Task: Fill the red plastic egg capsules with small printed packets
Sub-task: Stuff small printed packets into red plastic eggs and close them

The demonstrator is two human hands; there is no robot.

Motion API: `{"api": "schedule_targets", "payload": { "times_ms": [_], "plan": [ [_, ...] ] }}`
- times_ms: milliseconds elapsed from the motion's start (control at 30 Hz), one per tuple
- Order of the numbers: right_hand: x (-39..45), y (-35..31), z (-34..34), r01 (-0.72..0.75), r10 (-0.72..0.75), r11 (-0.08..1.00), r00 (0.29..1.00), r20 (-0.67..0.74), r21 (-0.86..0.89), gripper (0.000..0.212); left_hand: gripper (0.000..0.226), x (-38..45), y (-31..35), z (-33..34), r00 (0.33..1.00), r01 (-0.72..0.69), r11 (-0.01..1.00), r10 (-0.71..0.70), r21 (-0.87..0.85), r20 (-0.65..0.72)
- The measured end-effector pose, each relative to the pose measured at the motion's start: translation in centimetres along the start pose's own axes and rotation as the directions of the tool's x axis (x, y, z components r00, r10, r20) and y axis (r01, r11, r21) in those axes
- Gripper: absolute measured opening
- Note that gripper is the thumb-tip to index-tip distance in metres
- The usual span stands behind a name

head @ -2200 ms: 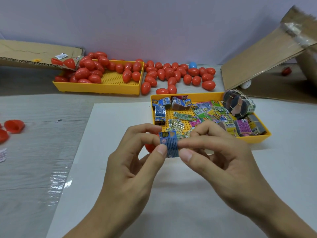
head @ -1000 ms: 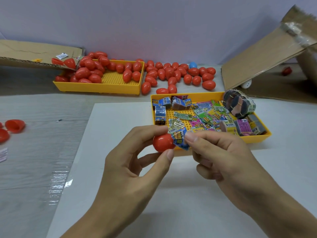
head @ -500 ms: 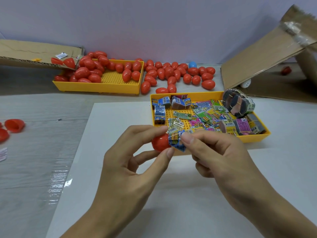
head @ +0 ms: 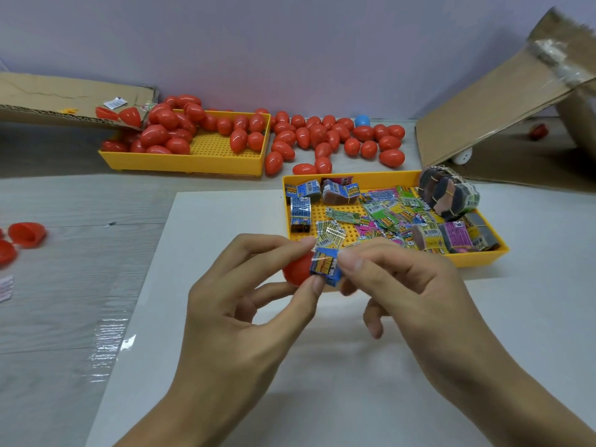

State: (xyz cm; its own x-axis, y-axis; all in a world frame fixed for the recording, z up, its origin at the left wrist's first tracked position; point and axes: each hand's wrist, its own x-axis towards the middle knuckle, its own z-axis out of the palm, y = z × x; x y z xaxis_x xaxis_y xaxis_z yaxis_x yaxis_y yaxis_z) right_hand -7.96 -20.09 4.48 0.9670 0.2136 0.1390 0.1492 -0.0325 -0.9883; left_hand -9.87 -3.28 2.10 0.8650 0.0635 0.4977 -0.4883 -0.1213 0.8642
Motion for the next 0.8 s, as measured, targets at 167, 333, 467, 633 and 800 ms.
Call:
{"api": "schedule_targets", "payload": {
  "times_ms": [167, 333, 467, 633, 800],
  "plan": [
    [-0.39, -0.08, -0.02, 0.118, -0.133, 0.975, 0.989, -0.069, -0.189, 0.014, 0.037, 0.15, 0.02, -0.18, 0.999, -0.041, 0.998, 0.042, 0.053, -0.014],
    [-0.51, -0.28, -0.02, 0.274, -0.31, 0.873, 0.95, -0.024, -0.404, 0.017, 0.035, 0.16, 0.1, -0.14, 0.998, -0.059, 0.997, 0.06, 0.046, -0.021],
    [-0.57, -0.22, -0.2, 0.292, -0.331, 0.837, 0.943, -0.005, -0.463, 0.012, 0.034, 0.1, 0.15, -0.08, 0.997, -0.079, 0.994, 0.08, 0.072, -0.014],
    [-0.87, -0.15, -0.05, 0.33, -0.401, 0.739, 0.916, 0.01, -0.587, 0.007, 0.028, -0.02, 0.13, 0.04, 0.99, -0.143, 0.975, 0.144, 0.169, 0.003],
    [-1.04, -0.29, 0.06, 0.261, -0.314, 0.803, 0.949, -0.007, -0.536, 0.007, 0.03, -0.1, 0.09, 0.05, 0.982, -0.187, 0.957, 0.188, 0.222, 0.017]
  ]
}}
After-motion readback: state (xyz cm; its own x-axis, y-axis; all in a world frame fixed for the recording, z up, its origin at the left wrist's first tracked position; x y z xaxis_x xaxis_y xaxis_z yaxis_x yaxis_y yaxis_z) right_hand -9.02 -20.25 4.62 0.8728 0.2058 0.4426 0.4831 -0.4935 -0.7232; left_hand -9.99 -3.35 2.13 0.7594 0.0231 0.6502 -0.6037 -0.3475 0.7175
